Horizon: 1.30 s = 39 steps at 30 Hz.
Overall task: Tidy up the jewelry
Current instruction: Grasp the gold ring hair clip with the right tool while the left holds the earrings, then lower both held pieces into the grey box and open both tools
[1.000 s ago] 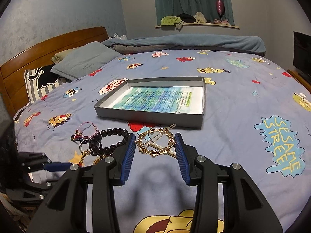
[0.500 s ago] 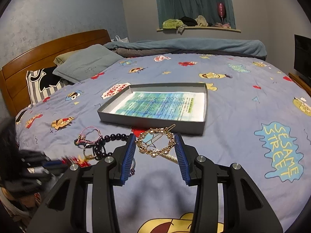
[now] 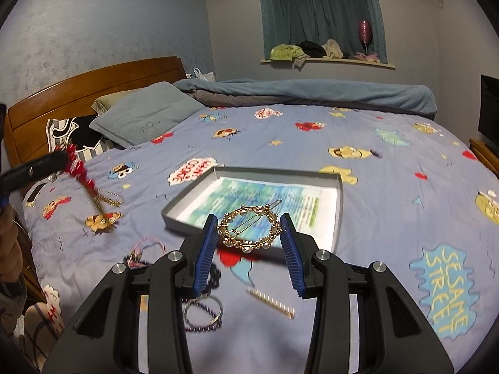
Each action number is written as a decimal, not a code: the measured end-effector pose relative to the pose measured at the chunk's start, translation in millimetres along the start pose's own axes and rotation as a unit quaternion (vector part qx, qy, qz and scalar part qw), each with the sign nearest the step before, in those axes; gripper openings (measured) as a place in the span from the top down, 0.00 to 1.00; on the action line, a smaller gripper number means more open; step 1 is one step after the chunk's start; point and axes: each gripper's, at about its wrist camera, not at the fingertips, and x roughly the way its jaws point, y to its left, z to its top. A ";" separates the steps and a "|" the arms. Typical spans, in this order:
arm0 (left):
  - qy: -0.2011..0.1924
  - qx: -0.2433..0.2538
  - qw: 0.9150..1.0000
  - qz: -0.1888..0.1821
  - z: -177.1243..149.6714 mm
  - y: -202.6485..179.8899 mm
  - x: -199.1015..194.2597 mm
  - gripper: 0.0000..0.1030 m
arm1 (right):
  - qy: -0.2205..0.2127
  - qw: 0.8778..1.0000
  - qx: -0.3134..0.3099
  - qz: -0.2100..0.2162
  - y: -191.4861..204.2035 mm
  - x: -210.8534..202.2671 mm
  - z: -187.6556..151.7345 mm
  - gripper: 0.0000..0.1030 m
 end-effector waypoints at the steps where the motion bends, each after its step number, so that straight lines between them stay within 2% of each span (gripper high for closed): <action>1: 0.000 -0.002 1.000 0.001 5.9 3.8 5.9 0.89 | 0.000 1.000 -0.001 -0.001 -0.8 2.9 3.7 0.60; 8: 0.014 -0.023 1.000 -0.003 23.0 27.5 61.3 0.89 | 0.024 1.000 0.017 0.002 -19.3 48.5 19.4 0.60; 16: 0.052 -0.032 0.998 0.011 -2.5 56.6 136.2 0.89 | 0.085 0.995 0.044 -0.012 -46.9 122.2 6.7 0.60; 24: 0.099 -0.044 0.993 0.047 -38.1 97.7 201.2 0.88 | 0.124 0.991 0.032 -0.038 -54.5 162.6 -6.2 0.60; 26: 0.108 -0.041 0.991 0.060 -46.1 103.4 207.2 0.88 | 0.125 0.991 0.029 -0.040 -54.5 165.8 -8.7 0.59; 28: 0.110 -0.040 0.991 0.063 -50.7 106.8 208.1 0.77 | 0.124 0.991 0.029 -0.039 -54.3 164.9 -9.2 0.58; 30: 0.108 -0.036 0.991 0.065 -53.4 106.1 203.4 0.72 | 0.111 0.992 0.034 -0.038 -55.0 158.5 -8.2 0.53; 39: 0.076 -0.024 0.995 0.053 -47.8 82.3 154.9 0.70 | 0.058 0.997 0.043 -0.022 -41.9 102.8 -13.4 0.51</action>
